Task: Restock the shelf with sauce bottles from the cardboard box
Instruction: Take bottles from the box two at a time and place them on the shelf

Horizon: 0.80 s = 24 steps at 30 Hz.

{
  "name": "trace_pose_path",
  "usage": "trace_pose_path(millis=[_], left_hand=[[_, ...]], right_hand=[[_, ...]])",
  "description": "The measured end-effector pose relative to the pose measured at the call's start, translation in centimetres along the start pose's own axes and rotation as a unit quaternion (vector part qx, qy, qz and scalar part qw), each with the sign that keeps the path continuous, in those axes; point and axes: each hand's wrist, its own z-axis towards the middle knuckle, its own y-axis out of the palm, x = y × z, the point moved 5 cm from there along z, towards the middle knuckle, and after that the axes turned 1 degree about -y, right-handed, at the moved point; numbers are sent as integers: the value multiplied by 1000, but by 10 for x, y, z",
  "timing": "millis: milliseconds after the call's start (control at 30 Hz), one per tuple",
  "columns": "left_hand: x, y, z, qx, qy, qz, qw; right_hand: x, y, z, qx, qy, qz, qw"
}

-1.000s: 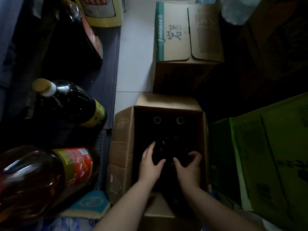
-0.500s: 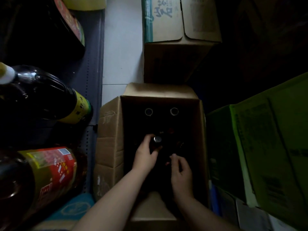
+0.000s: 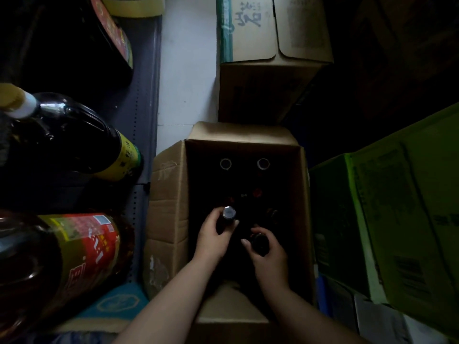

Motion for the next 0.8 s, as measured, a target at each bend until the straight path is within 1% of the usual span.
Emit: trace_pose_path(millis=[67, 167, 267, 333, 433, 567, 667, 800], left_hand=[[-4, -1, -7, 11, 4, 1, 1000], [-7, -8, -21, 4, 16, 23, 1000], [8, -17, -38, -18, 38, 25, 999], [29, -18, -55, -44, 55, 36, 997], [64, -25, -83, -52, 79, 39, 995], [118, -49, -120, -11, 125, 11, 992], [163, -68, -153, 11, 152, -3, 988], [222, -93, -201, 32, 178, -20, 983]], right_hand=[[-2, -3, -1, 5, -8, -9, 1000], [-8, -8, -2, 24, -20, -2, 999], [-20, -12, -13, 3, -33, 4, 999], [-31, -16, -27, -10, -39, 8, 999], [-54, -30, -50, 7, -46, 1, 999], [-94, -56, -84, 25, -66, -22, 997], [-133, -78, -113, 27, -75, -12, 997], [-204, -111, -162, 50, -143, -14, 988]])
